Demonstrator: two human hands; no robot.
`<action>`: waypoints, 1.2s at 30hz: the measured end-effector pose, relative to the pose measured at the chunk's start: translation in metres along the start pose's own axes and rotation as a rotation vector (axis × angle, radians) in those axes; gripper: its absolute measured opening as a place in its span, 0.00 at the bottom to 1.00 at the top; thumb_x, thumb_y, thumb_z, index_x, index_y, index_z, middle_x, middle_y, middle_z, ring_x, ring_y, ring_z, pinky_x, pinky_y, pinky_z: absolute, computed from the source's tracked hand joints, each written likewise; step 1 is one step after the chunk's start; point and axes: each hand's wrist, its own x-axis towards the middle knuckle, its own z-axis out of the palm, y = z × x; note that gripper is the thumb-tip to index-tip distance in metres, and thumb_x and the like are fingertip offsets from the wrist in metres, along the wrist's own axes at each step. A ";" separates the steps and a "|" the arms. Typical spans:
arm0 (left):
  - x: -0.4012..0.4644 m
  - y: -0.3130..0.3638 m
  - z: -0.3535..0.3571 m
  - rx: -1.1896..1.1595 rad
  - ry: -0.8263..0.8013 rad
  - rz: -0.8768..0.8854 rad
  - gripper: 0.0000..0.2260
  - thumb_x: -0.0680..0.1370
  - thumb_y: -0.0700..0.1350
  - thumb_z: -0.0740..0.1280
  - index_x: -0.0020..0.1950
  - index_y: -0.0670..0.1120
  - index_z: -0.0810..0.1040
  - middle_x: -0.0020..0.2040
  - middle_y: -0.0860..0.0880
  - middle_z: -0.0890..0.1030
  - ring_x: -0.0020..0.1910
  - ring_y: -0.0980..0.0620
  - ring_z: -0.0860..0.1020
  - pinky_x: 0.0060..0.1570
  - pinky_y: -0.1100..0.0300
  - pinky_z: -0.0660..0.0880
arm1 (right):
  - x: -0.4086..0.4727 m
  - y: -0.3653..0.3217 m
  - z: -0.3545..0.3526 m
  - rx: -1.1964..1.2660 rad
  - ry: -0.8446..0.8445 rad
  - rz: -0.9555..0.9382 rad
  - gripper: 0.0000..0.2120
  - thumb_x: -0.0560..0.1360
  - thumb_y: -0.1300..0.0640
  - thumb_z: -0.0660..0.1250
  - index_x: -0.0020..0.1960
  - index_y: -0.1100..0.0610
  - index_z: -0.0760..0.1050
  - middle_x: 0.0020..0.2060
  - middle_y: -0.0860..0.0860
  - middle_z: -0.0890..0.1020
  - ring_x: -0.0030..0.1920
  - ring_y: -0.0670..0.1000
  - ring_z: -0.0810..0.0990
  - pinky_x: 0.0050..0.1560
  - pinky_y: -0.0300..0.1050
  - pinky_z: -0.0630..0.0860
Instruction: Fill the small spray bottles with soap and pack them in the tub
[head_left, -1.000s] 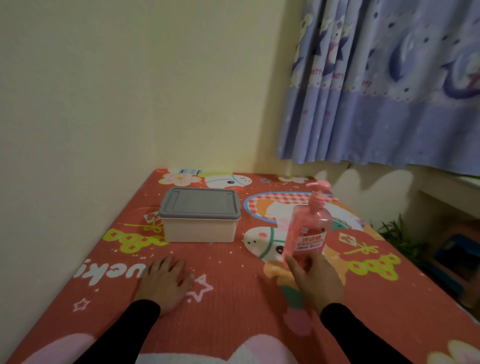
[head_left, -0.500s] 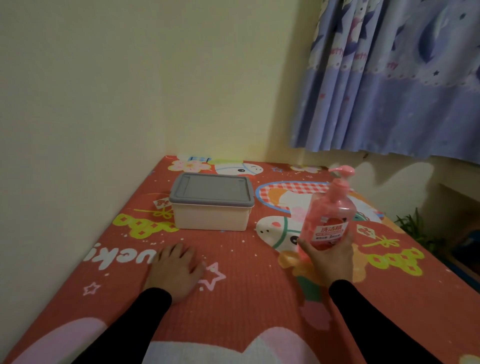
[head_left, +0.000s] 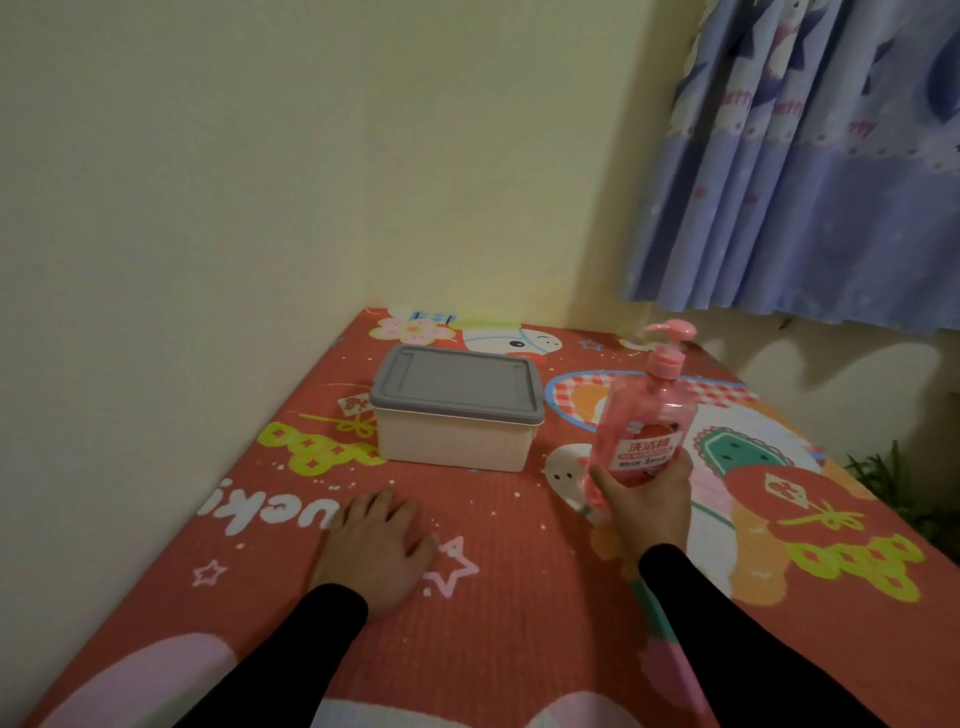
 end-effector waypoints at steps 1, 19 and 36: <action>0.000 0.000 0.000 -0.001 -0.008 -0.001 0.40 0.69 0.68 0.37 0.76 0.55 0.61 0.77 0.49 0.60 0.76 0.46 0.56 0.74 0.48 0.53 | 0.002 -0.002 0.006 -0.004 -0.008 -0.006 0.37 0.60 0.49 0.81 0.60 0.55 0.64 0.53 0.52 0.79 0.50 0.52 0.80 0.49 0.45 0.77; 0.004 -0.002 0.005 0.000 -0.012 -0.008 0.36 0.72 0.67 0.41 0.76 0.55 0.60 0.78 0.50 0.58 0.76 0.47 0.53 0.75 0.47 0.50 | 0.040 -0.010 0.075 0.022 -0.031 -0.040 0.37 0.61 0.50 0.80 0.61 0.57 0.63 0.56 0.57 0.78 0.51 0.56 0.80 0.48 0.46 0.78; 0.002 0.002 -0.002 -0.038 -0.036 -0.025 0.37 0.70 0.68 0.40 0.76 0.56 0.59 0.79 0.50 0.56 0.77 0.47 0.52 0.75 0.47 0.48 | 0.035 -0.013 0.068 -0.111 -0.110 -0.011 0.38 0.61 0.41 0.78 0.60 0.57 0.63 0.56 0.59 0.77 0.53 0.60 0.80 0.50 0.56 0.81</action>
